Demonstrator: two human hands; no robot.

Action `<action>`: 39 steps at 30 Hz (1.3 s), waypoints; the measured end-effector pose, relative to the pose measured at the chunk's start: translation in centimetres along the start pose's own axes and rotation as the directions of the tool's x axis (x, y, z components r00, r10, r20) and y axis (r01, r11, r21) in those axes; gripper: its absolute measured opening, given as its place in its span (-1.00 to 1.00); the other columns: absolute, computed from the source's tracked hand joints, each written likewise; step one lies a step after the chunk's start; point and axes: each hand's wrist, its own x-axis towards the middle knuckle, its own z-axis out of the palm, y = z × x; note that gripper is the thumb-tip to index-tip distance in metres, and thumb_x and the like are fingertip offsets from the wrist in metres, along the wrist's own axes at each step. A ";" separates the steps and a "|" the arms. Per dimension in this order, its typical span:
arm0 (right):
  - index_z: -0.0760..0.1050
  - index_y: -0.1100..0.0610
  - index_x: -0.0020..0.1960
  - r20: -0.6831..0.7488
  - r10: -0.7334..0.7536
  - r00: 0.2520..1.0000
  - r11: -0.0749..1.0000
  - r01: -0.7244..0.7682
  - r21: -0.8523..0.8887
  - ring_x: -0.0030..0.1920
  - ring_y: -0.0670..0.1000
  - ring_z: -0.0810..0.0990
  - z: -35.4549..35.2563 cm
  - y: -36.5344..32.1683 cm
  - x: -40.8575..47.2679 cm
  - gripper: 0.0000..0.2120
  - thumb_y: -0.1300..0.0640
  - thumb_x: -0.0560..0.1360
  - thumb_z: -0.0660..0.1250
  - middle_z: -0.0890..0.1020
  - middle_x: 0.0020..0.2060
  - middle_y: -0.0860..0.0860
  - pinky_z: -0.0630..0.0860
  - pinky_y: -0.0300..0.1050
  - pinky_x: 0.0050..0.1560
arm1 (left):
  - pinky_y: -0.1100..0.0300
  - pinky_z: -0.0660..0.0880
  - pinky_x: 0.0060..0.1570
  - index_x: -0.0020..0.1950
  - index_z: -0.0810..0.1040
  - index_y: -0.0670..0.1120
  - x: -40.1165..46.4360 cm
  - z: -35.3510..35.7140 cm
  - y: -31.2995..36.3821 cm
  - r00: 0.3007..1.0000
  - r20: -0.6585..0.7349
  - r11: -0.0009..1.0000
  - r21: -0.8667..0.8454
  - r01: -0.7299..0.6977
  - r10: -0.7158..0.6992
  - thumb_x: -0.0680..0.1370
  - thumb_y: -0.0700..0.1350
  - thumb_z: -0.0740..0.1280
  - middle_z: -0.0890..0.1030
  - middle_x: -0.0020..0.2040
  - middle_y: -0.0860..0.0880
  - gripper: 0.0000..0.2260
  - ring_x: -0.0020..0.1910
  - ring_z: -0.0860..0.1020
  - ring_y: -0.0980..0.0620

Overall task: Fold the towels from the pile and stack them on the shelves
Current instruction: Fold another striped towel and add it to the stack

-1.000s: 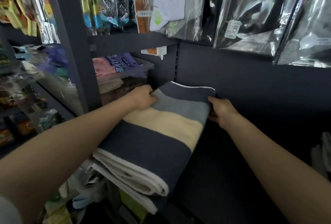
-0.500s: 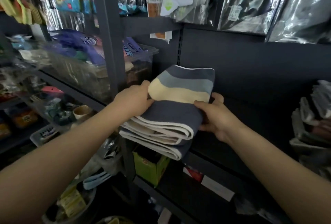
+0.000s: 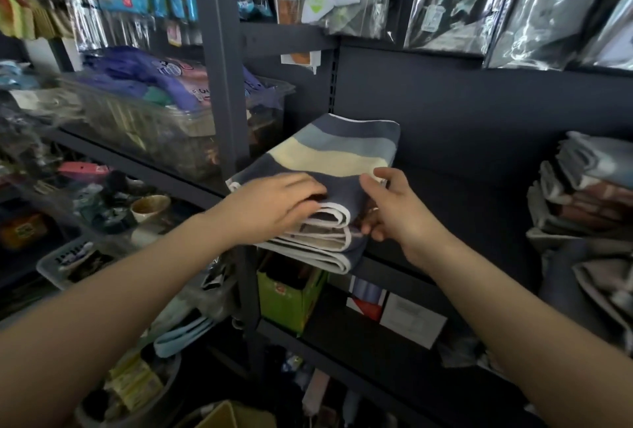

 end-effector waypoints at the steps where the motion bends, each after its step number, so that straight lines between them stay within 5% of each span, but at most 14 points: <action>1: 0.20 0.09 0.30 -0.016 -0.040 0.999 0.999 0.039 -0.036 -0.42 0.01 0.46 -0.2 0.2 -0.3 -0.69 0.06 0.60 0.14 0.48 -0.28 0.08 0.32 -0.21 -0.51 | 0.14 0.47 0.01 0.23 0.49 -0.12 -0.3 0.2 0.5 1.000 -0.007 0.998 -0.054 -0.018 0.018 0.52 0.20 0.06 0.56 0.16 -0.05 -0.50 0.11 0.47 0.06; 5: 0.35 0.19 0.09 -0.051 -0.340 0.939 0.918 0.320 -0.236 -0.25 -0.02 0.57 -0.3 2.0 -1.6 -0.87 0.22 0.55 0.20 0.59 -0.28 0.04 0.48 -0.11 -0.24 | 0.05 0.53 -0.15 0.16 0.50 -0.14 -0.1 1.2 0.8 0.990 -0.075 0.986 -0.122 0.113 -0.122 0.50 0.16 0.08 0.61 0.04 -0.12 -0.54 -0.01 0.59 -0.12; 9: 0.46 0.09 -0.05 0.172 -0.560 0.810 0.569 0.527 -0.631 -0.18 -0.11 0.49 0.3 3.4 -2.5 -0.75 -0.07 0.43 0.34 0.57 -0.18 -0.06 0.46 -0.16 -0.22 | 0.09 0.29 -0.27 0.01 0.48 -0.20 1.6 1.2 0.6 0.889 -0.114 0.851 -0.365 0.377 -0.443 0.59 0.01 0.16 0.58 -0.20 -0.17 -0.73 -0.13 0.54 -0.20; 12: 0.50 0.08 0.06 0.212 -0.612 0.762 0.353 0.503 -0.789 0.01 0.01 0.51 1.5 4.5 -2.2 -0.68 -0.06 0.39 0.41 0.56 -0.05 0.00 0.55 -0.06 -0.13 | 0.06 0.31 -0.25 0.03 0.49 -0.21 2.4 0.9 0.9 0.881 -0.150 0.866 -0.315 0.387 -0.448 0.60 -0.03 0.17 0.60 -0.16 -0.21 -0.74 -0.13 0.53 -0.20; 15: 0.57 0.13 -0.10 0.242 -0.762 0.601 0.236 0.605 -0.761 -0.15 0.12 0.55 2.2 5.1 -1.4 -0.87 0.20 0.36 0.40 0.57 -0.19 0.06 0.56 -0.03 -0.29 | 0.05 0.39 -0.17 0.12 0.50 -0.17 2.4 1.1 0.7 0.859 -0.238 0.864 -0.355 0.357 -0.452 0.60 -0.05 0.18 0.62 -0.11 -0.18 -0.76 -0.10 0.55 -0.15; 18: 0.59 0.14 -0.15 0.443 -0.784 0.434 -0.026 0.690 -0.723 -0.27 0.10 0.50 1.4 6.1 -1.3 -0.80 0.36 0.31 0.29 0.57 -0.23 0.06 0.47 -0.11 -0.32 | 0.20 0.36 -0.19 0.14 0.52 -0.12 2.1 1.1 0.6 0.863 -0.276 0.851 -0.450 0.272 -0.422 0.57 -0.03 0.20 0.62 -0.11 -0.09 -0.76 -0.13 0.53 0.05; 20: 0.59 0.14 -0.14 0.556 -0.731 0.396 -0.160 0.693 -0.703 -0.26 0.07 0.52 0.7 6.7 -1.7 -0.74 0.34 0.33 0.18 0.59 -0.22 0.05 0.47 -0.12 -0.28 | 0.27 0.34 -0.22 0.10 0.55 -0.11 1.7 1.4 0.7 0.913 -0.220 0.841 -0.503 0.197 -0.345 0.53 0.00 0.23 0.61 -0.13 -0.03 -0.74 -0.19 0.48 0.16; 23: 0.58 0.15 -0.10 0.576 -0.729 0.370 -0.164 0.723 -0.672 -0.24 0.08 0.56 0.1 7.2 -2.2 -0.80 0.34 0.38 0.24 0.61 -0.20 0.04 0.50 -0.10 -0.25 | 0.23 0.41 0.10 0.20 0.55 -0.10 0.4 2.4 0.6 0.986 -0.108 0.912 -0.403 0.075 -0.129 0.50 0.09 0.22 0.59 0.12 -0.05 -0.62 0.09 0.50 0.11; 26: 0.50 0.15 -0.01 0.395 -0.853 0.341 -0.029 0.725 -0.688 -0.16 0.08 0.54 -0.1 6.1 -2.7 -0.89 0.16 0.49 0.27 0.56 -0.10 0.05 0.51 -0.01 -0.20 | 0.14 0.16 0.39 0.45 0.28 -0.06 -1.7 3.6 0.7 0.999 -0.033 0.988 -0.153 0.015 -0.020 0.51 0.21 0.11 0.31 0.44 -0.05 -0.43 0.42 0.25 0.02; 28: 0.40 0.13 0.16 0.337 -0.871 0.358 0.000 0.685 -0.729 0.09 0.08 0.46 0.1 5.4 -2.6 -0.66 -0.02 0.46 0.30 0.45 0.11 0.05 0.41 -0.04 0.10 | 0.14 0.02 0.43 0.49 0.10 -0.07 -3.0 4.1 0.8 0.999 -0.047 0.998 -0.055 0.021 -0.024 0.52 0.25 0.07 0.17 0.48 -0.05 -0.36 0.46 0.13 0.02; 31: 0.24 0.16 0.39 0.500 -0.706 0.501 -0.055 0.665 -0.745 0.40 0.11 0.21 0.4 4.9 -1.6 -0.20 -0.26 0.31 0.36 0.35 0.36 0.12 0.09 0.01 0.43 | 0.09 0.00 0.40 0.48 0.08 -0.16 -4.2 4.7 0.5 0.982 -0.119 0.985 0.074 0.157 -0.147 0.48 0.26 0.11 0.22 0.47 -0.18 -0.28 0.43 0.17 -0.08; 35: 0.28 0.11 0.37 0.601 -0.573 0.557 -0.232 0.592 -0.771 0.24 0.12 0.47 0.0 5.2 -0.6 -0.08 -0.27 0.15 0.50 0.50 0.23 0.12 0.33 0.02 0.30 | -0.04 0.12 0.38 0.44 0.17 -0.18 -4.9 5.6 -0.3 0.939 -0.159 0.924 0.187 0.333 -0.306 0.44 0.27 0.11 0.32 0.40 -0.29 -0.28 0.38 0.27 -0.22; 39: 0.34 0.12 0.28 0.540 -0.659 0.524 -0.212 0.559 -0.801 0.09 0.11 0.57 -0.7 5.6 -0.3 -0.19 -0.11 0.14 0.55 0.57 0.12 0.11 0.53 -0.05 0.07 | -0.15 0.27 0.30 0.44 0.16 -0.13 -5.3 6.7 -0.5 0.931 -0.171 0.928 0.137 0.347 -0.323 0.42 0.31 0.14 0.30 0.39 -0.32 -0.26 0.36 0.28 -0.30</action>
